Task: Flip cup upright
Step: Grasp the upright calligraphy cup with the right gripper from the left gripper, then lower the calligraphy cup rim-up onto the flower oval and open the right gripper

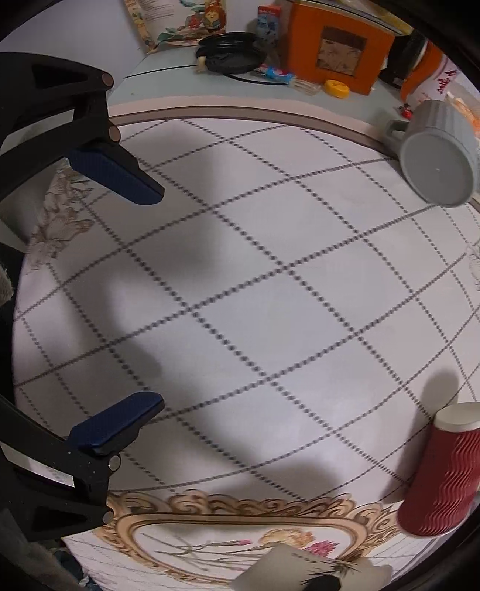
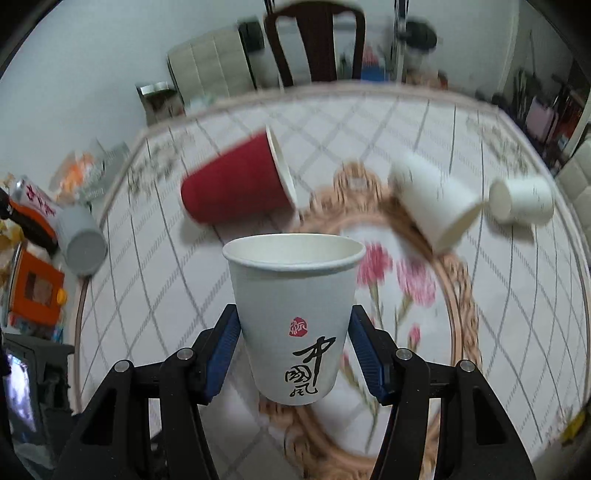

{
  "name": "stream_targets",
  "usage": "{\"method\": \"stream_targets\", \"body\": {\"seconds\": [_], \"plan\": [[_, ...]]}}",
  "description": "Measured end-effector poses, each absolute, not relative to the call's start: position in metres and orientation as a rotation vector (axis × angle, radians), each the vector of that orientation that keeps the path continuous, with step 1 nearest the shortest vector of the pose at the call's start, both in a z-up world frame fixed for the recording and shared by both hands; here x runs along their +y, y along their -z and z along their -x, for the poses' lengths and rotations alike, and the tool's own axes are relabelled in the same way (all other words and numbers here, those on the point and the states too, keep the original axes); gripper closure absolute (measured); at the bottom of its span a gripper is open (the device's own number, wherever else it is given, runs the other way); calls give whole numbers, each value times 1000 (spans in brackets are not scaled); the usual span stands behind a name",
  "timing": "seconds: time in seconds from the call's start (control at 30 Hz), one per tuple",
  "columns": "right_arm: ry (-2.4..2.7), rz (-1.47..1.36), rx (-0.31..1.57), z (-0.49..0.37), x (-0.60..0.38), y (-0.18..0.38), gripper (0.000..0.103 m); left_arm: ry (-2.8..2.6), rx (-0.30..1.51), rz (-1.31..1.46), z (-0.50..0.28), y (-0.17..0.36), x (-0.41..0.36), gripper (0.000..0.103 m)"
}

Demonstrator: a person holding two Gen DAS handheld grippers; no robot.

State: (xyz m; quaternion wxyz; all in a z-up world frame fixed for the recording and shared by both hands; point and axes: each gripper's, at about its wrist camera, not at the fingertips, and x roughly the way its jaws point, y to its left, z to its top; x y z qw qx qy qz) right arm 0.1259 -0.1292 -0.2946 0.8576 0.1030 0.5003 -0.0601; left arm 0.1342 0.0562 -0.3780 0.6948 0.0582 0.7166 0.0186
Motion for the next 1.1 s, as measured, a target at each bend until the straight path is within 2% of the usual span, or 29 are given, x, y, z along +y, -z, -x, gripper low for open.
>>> {"method": "stream_targets", "body": {"seconds": [0.13, 0.23, 0.47, 0.7, 0.87, 1.03, 1.1], "plan": [[176, -152, 907, -130, -121, 307, 41, -51, 1562, -174, -149, 387, 53, 0], [193, -115, 867, -129, -118, 319, 41, -56, 1545, -208, -157, 393, 51, 0], [176, -68, 854, -110, -114, 330, 39, -51, 1544, -193, -155, 402, 62, 0], [149, -99, 928, -86, -110, 338, 37, -23, 1506, -199, -143, 382, 57, 0], [167, -118, 980, -65, -112, 336, 21, 4, 1451, -222, -127, 353, 54, 0], [230, -112, 991, -41, -122, 307, 4, 11, 1381, -230, -106, 316, 48, 0], [263, -91, 1003, -32, -127, 289, 2, 15, 1351, -224, -95, 298, 46, 0]]}}
